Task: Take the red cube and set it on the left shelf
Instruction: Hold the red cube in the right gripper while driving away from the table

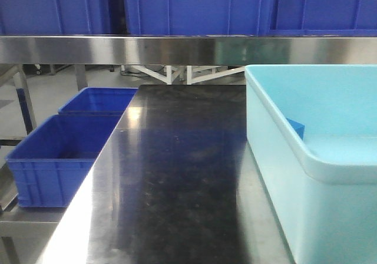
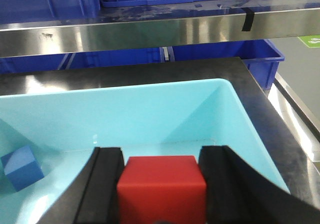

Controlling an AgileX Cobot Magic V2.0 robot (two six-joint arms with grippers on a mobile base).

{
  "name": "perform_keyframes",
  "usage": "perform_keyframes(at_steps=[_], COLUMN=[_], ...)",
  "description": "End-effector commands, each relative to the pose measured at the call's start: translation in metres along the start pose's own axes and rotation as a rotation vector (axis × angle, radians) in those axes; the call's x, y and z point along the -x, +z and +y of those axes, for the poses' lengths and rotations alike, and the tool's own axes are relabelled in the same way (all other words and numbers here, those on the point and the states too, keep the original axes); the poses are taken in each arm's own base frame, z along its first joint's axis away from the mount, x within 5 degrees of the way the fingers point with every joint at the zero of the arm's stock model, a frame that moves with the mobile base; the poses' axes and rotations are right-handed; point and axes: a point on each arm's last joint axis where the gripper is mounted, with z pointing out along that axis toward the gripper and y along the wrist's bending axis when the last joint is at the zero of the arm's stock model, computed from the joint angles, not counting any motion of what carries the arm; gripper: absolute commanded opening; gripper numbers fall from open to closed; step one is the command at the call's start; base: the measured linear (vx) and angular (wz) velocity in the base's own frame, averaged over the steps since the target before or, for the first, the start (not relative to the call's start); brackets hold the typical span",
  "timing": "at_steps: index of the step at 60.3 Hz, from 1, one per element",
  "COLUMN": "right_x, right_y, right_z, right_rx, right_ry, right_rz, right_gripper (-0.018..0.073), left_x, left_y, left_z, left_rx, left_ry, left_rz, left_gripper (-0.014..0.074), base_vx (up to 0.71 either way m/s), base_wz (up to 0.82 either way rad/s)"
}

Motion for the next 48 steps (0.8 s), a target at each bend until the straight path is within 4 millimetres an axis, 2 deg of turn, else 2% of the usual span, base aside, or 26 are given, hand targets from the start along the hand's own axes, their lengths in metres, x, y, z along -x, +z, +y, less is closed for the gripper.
perform_keyframes(at_steps=[1, 28, 48], right_x=[0.016, 0.016, 0.016], right_y=[-0.0009, -0.0009, -0.0009], right_z=[0.0008, 0.0008, 0.0008], right_rx=[0.0, 0.0, 0.0], right_ry=[-0.011, -0.011, -0.011], right_rz=[-0.096, -0.096, -0.096], right_gripper=[0.0057, 0.0057, 0.0057], left_x=[0.0007, 0.0007, 0.0007], left_y=[0.0009, 0.0009, 0.0009], left_z=[0.0001, 0.0001, 0.0001], left_rx=[0.006, 0.006, 0.006], left_ry=[-0.012, -0.012, -0.012], left_rz=[-0.066, -0.066, -0.066], left_gripper=[0.0106, 0.0106, 0.0106], base_vx=[0.0, -0.04, -0.09], base_wz=[0.02, 0.02, 0.19])
